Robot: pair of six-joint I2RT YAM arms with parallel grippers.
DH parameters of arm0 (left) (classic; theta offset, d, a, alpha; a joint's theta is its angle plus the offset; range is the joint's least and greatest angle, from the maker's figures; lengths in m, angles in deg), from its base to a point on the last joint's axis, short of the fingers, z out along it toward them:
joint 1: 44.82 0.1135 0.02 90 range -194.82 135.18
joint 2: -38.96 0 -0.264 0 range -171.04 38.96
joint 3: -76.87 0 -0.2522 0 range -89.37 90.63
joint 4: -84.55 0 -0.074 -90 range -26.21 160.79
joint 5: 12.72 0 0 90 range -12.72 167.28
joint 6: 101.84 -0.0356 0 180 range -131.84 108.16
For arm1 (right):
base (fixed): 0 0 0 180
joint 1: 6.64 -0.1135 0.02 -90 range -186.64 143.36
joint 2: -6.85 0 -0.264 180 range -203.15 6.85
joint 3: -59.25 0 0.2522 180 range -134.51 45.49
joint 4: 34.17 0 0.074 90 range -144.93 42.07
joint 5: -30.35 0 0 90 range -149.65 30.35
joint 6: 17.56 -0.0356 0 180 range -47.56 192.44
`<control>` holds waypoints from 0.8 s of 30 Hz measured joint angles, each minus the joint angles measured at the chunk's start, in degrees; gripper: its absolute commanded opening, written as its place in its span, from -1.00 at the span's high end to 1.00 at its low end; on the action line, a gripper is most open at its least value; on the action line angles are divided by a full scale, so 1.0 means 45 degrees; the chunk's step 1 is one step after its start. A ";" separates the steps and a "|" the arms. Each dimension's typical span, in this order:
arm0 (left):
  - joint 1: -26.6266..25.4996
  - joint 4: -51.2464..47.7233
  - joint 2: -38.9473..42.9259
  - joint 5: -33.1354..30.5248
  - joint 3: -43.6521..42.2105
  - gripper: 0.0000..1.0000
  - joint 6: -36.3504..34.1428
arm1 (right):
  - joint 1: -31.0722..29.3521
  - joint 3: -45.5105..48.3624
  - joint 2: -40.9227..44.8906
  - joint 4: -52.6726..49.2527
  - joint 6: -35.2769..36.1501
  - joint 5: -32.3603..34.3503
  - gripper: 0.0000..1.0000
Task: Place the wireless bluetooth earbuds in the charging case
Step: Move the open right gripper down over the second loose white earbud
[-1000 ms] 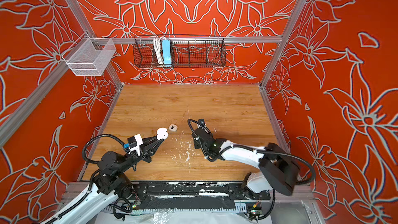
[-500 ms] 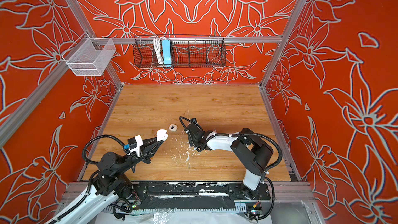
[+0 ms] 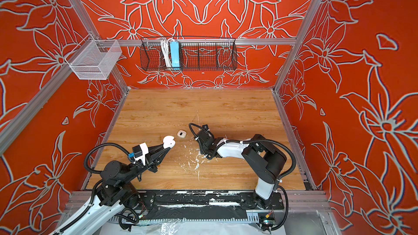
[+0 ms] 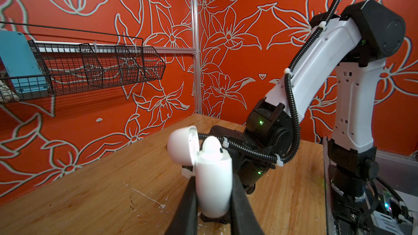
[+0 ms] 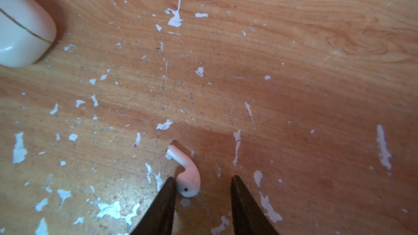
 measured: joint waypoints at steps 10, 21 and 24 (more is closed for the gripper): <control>0.0000 -0.0058 0.0005 -0.0005 0.0000 1.00 0.0000 | 0.0058 0.0000 -0.0005 -0.0340 -0.0146 0.0889 0.27; 0.0000 -0.0078 0.0015 -0.0005 0.0010 1.00 0.0000 | 0.0374 0.0019 0.0010 -0.0345 -0.0146 0.0986 0.27; 0.0000 -0.0097 0.0019 0.0000 0.0019 1.00 0.0000 | 0.0389 0.0209 0.0311 -0.0423 -0.0228 0.0957 0.25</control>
